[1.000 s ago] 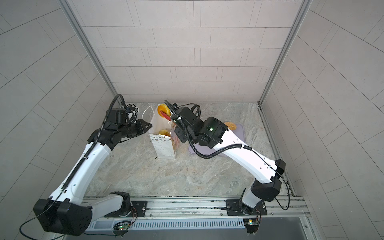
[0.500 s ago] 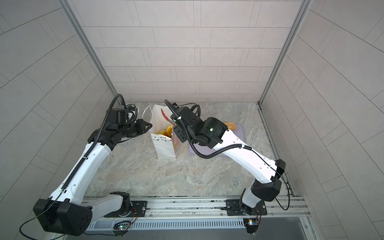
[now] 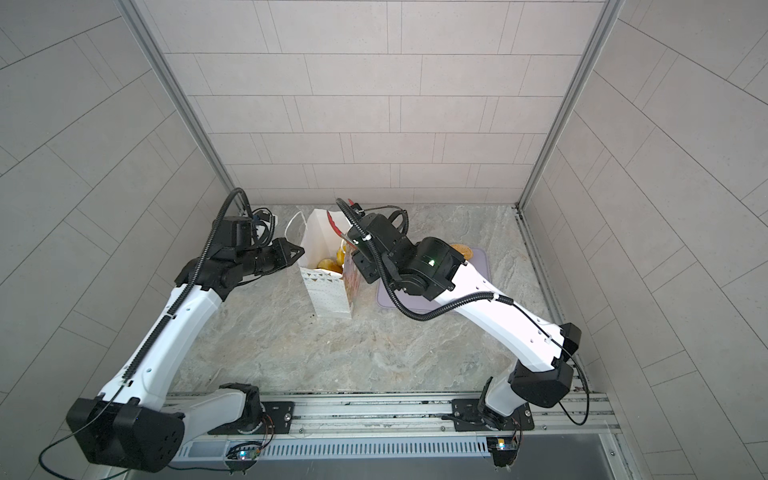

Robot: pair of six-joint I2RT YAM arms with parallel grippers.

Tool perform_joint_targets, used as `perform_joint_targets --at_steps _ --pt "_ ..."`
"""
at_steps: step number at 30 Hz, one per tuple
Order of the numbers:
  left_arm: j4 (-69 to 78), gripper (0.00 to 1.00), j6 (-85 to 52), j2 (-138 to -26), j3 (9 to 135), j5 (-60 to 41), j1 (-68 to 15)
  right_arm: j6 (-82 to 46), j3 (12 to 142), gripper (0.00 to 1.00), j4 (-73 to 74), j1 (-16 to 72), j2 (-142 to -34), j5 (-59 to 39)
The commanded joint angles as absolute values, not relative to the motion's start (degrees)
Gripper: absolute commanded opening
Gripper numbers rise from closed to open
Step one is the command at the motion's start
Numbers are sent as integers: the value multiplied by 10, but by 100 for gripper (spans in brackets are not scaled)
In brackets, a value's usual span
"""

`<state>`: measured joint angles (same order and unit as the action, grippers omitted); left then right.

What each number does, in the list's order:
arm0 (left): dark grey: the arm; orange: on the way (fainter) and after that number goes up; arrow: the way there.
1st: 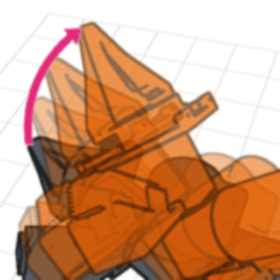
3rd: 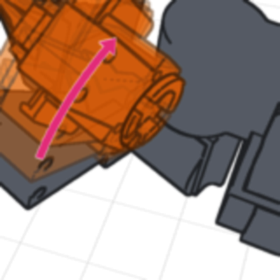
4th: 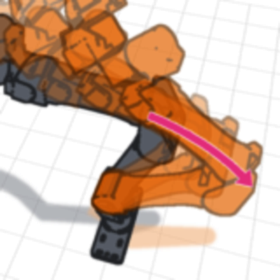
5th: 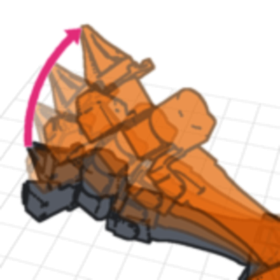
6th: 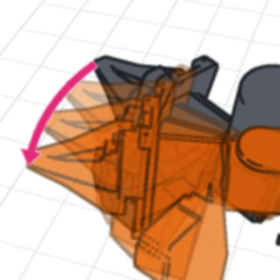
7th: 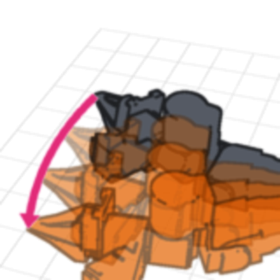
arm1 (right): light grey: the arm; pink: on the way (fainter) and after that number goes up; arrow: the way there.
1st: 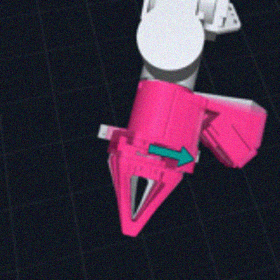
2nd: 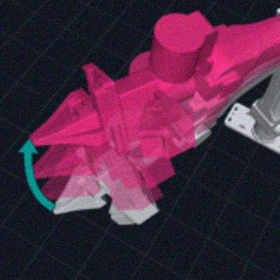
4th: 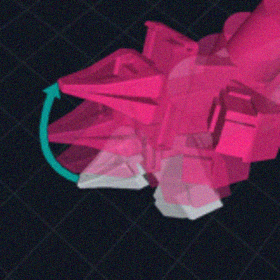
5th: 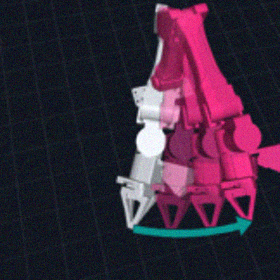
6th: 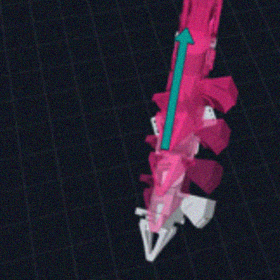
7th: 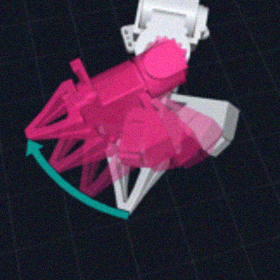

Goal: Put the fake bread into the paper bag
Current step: 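Move the empty tongs back over the tray with the right gripper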

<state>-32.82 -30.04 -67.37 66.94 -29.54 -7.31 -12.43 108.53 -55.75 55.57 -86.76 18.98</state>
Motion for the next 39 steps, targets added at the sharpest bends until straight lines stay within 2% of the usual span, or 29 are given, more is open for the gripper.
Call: perform_joint_targets --at_steps 1,10,21,29,39 --pt "-319 14 -298 -666 666 -300 -76 -123 1084 50 -527 552 -823 231" --pt "-318 13 -296 -668 667 -300 -76 -141 1027 50 -523 481 -754 230" --pt "-318 13 -295 -669 668 -300 -76 -170 884 50 -542 321 -700 143" --pt "-318 13 -295 -669 668 -301 -76 -156 823 50 -544 301 -722 136" --pt "-320 13 -293 -668 668 -303 -76 -125 825 51 -574 296 -797 126"
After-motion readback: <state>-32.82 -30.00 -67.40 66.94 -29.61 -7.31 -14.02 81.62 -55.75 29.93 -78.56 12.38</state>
